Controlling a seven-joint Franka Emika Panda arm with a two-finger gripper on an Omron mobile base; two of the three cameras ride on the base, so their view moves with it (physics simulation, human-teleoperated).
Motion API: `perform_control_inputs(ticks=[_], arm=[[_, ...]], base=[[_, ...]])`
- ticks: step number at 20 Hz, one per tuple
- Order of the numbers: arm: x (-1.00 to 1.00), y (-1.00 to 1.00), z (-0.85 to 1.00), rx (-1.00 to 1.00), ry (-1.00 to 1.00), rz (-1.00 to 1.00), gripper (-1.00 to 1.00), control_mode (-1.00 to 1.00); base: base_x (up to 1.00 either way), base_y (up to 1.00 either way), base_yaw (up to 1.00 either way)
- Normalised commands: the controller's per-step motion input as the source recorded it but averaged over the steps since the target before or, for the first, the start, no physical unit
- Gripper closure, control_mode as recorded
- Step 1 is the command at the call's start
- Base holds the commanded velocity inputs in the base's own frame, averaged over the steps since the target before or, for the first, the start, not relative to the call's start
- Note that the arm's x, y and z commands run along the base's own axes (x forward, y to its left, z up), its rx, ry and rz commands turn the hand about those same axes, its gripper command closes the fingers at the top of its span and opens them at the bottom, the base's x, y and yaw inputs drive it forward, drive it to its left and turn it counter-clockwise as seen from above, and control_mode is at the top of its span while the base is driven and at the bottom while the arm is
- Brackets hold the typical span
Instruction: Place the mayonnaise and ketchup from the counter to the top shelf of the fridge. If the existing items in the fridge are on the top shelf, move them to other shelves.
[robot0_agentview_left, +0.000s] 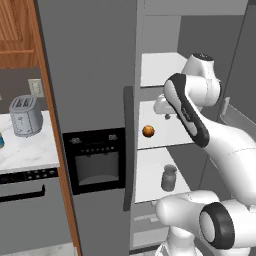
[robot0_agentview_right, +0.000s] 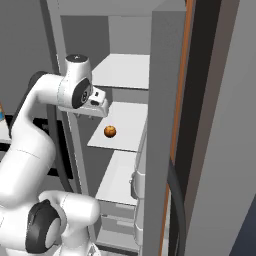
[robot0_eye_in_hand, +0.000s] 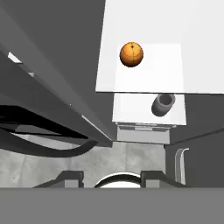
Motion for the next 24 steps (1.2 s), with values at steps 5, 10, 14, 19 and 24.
perform_control_inputs(ticks=[5, 10, 14, 19, 24], arm=[[-0.38, 0.00, 0.00, 0.00, -0.03, 0.00, -1.00, -1.00], [-0.85, 0.00, 0.00, 0.00, -0.11, 0.00, -1.00, -1.00], [-1.00, 0.00, 0.00, 0.00, -0.16, 0.00, -1.00, -1.00], [-0.92, 0.00, 0.00, 0.00, -0.16, 0.00, -1.00, -1.00], [-0.59, 0.00, 0.00, 0.00, -0.16, 0.00, -1.00, -1.00]], base=[[0.00, 0.00, 0.00], [0.00, 0.00, 0.00], [0.00, 0.00, 0.00], [0.00, 0.00, 0.00], [0.00, 0.00, 0.00]])
